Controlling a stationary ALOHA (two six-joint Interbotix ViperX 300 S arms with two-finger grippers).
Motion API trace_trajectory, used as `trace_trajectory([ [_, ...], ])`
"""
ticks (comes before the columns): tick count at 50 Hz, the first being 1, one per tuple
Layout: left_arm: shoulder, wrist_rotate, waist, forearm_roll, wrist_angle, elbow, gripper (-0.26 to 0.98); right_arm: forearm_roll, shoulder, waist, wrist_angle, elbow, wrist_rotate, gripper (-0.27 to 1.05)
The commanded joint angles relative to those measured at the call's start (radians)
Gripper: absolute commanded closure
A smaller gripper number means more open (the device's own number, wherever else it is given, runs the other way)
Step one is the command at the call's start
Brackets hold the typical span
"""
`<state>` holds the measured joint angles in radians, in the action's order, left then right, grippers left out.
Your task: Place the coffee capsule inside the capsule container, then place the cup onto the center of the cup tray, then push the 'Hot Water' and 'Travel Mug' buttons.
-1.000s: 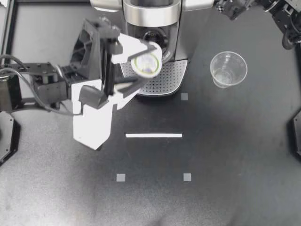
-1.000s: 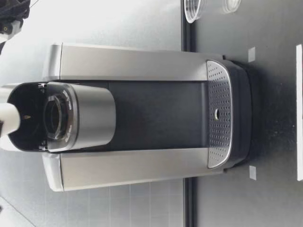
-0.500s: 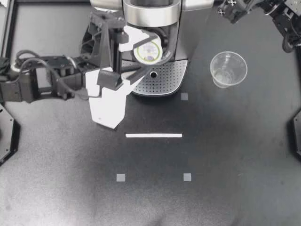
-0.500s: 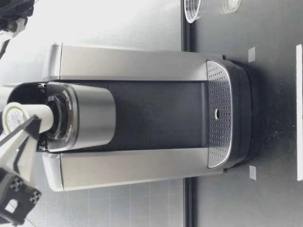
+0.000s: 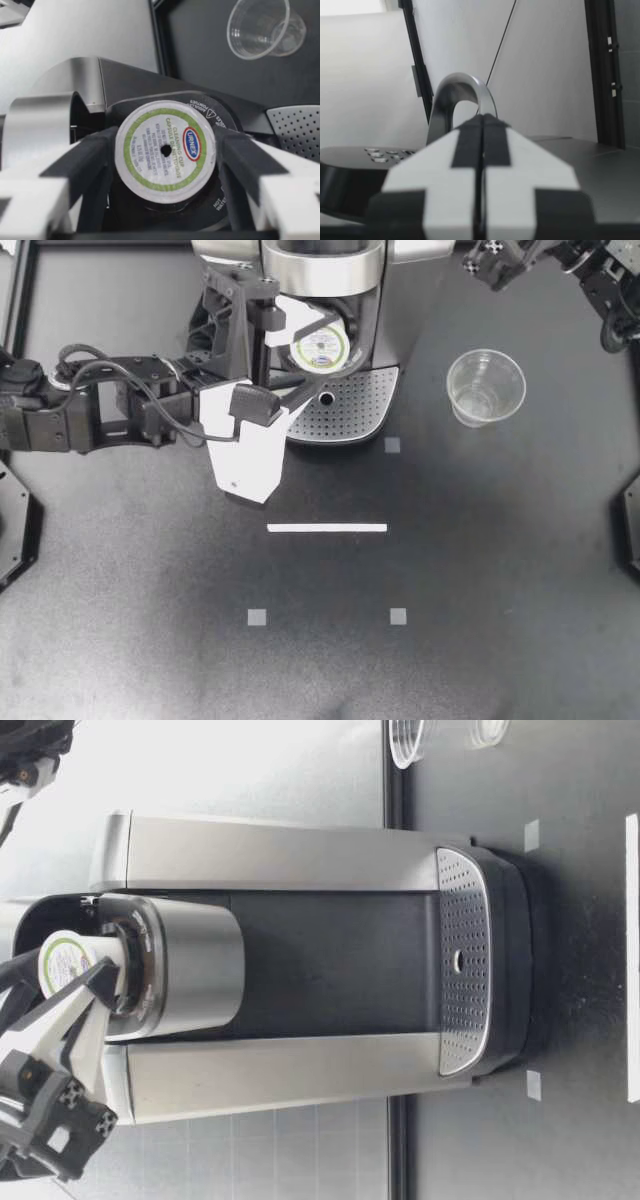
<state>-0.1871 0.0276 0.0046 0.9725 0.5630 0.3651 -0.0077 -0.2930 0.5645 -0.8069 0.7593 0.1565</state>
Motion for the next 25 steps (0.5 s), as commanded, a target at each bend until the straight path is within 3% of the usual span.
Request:
trace_trajectory([
  [1,-0.021,0.003,0.006,0.020,0.000,-0.015,0.12,0.000,-0.018,0.005,-0.012,-0.009,0.002,0.72],
  [7,-0.023,0.018,0.005,0.032,0.002,-0.021,0.01,0.000,-0.018,0.006,-0.025,-0.002,0.002,0.72],
  [25,-0.054,0.071,0.003,0.064,-0.002,-0.011,0.01,-0.002,-0.015,0.005,-0.043,0.006,0.012,0.72],
])
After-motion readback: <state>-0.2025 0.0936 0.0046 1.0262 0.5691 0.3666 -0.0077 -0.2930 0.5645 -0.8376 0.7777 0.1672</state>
